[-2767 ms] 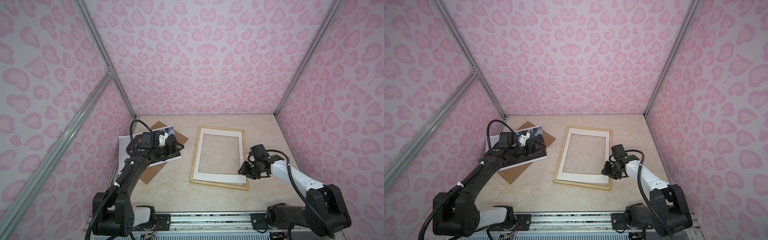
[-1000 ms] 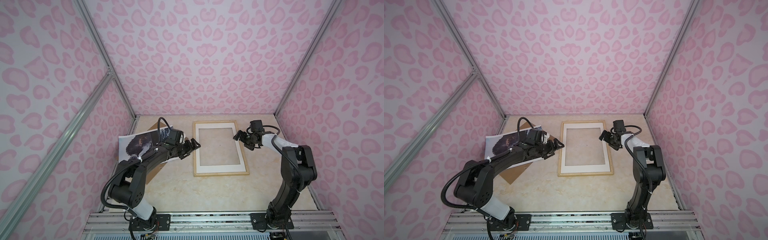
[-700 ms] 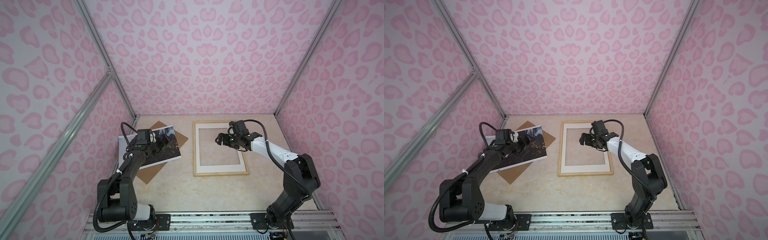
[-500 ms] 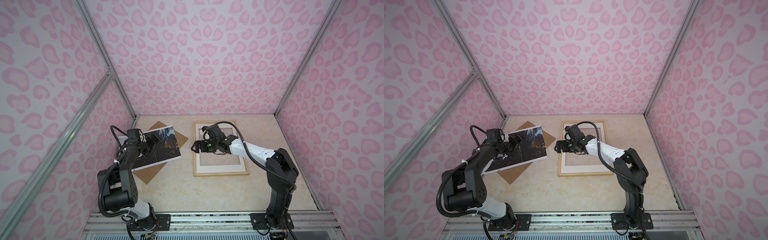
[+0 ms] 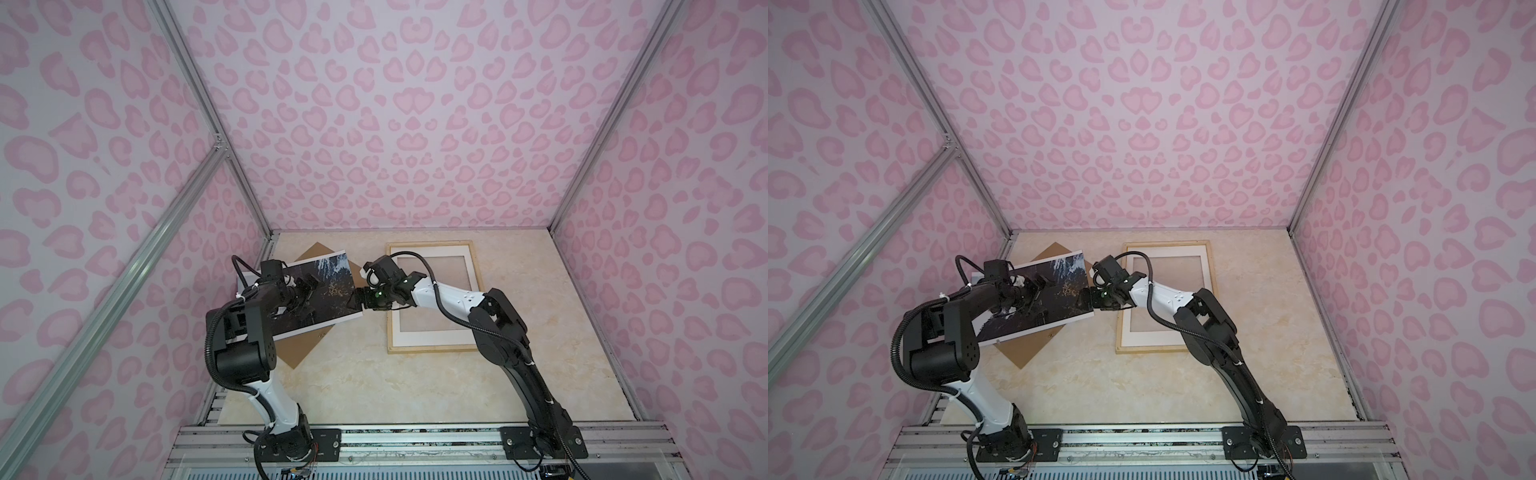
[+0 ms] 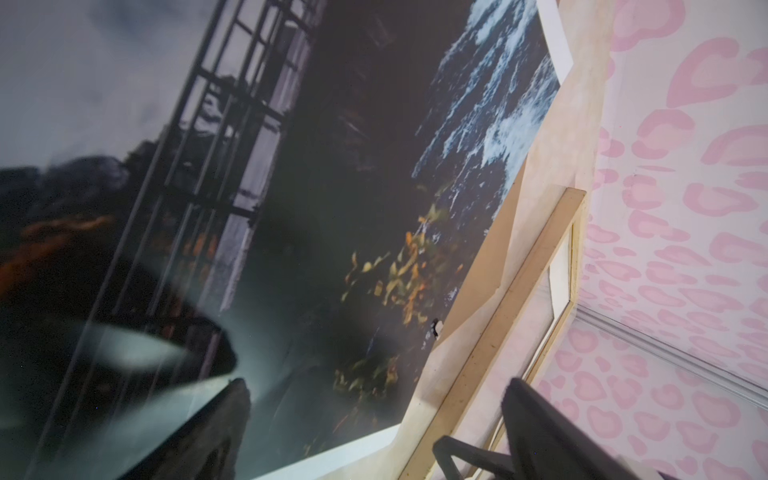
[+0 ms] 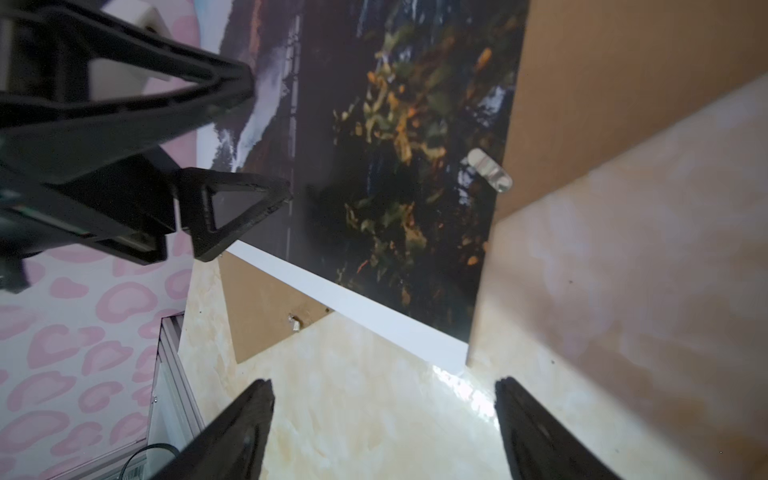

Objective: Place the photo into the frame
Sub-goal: 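Grasp the photo's edge with the right gripper while the left holds the photo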

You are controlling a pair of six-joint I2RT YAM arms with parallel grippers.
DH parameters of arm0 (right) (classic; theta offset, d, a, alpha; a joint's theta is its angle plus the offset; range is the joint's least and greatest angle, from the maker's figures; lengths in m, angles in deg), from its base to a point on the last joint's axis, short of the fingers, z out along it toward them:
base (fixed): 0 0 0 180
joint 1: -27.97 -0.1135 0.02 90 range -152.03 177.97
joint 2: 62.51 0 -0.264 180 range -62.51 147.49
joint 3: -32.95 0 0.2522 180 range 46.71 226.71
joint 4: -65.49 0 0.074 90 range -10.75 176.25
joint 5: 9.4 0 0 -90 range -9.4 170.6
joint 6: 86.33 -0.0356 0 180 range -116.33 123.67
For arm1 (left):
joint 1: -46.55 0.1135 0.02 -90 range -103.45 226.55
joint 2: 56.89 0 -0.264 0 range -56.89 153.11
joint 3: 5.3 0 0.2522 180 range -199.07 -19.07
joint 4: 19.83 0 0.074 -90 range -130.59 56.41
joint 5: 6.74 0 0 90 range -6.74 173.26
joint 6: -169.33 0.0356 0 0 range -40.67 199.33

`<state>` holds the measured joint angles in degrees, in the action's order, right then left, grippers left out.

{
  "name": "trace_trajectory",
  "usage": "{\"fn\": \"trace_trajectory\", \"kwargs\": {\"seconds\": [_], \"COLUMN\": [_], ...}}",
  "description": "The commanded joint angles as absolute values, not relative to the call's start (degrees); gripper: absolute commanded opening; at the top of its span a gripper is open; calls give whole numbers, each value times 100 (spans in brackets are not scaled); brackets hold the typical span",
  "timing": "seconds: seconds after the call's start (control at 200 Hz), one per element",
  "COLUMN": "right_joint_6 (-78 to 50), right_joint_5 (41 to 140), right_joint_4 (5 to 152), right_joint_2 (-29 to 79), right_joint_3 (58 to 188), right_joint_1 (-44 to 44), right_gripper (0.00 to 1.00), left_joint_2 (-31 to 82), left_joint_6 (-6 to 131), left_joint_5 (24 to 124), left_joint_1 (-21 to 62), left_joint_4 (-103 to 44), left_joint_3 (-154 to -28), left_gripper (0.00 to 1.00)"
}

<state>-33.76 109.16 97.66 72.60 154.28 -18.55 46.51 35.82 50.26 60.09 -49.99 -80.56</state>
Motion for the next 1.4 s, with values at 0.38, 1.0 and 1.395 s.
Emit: {"fn": "trace_trajectory", "kwargs": {"seconds": [0.38,1.0,1.395], "right_joint_6": [-4417,-4997,-5406], "right_joint_5": [10973,11501,11391], "right_joint_4": [9903,9425,8682], "right_joint_2": [7947,8509,8281], "right_joint_3": [15788,16557,15716], "right_joint_1": [-1880,-2072,-1896], "right_gripper": [85,56,18], "left_joint_2": [4501,4445,4398], "left_joint_6": [3618,3556,3574], "left_joint_5": [5316,5275,5258], "left_joint_1": [6155,6509,6501], "left_joint_4": [-5064,-5095,-5056], "left_joint_3": [-7846,-7760,-7699], "left_gripper": [97,97,97]}}
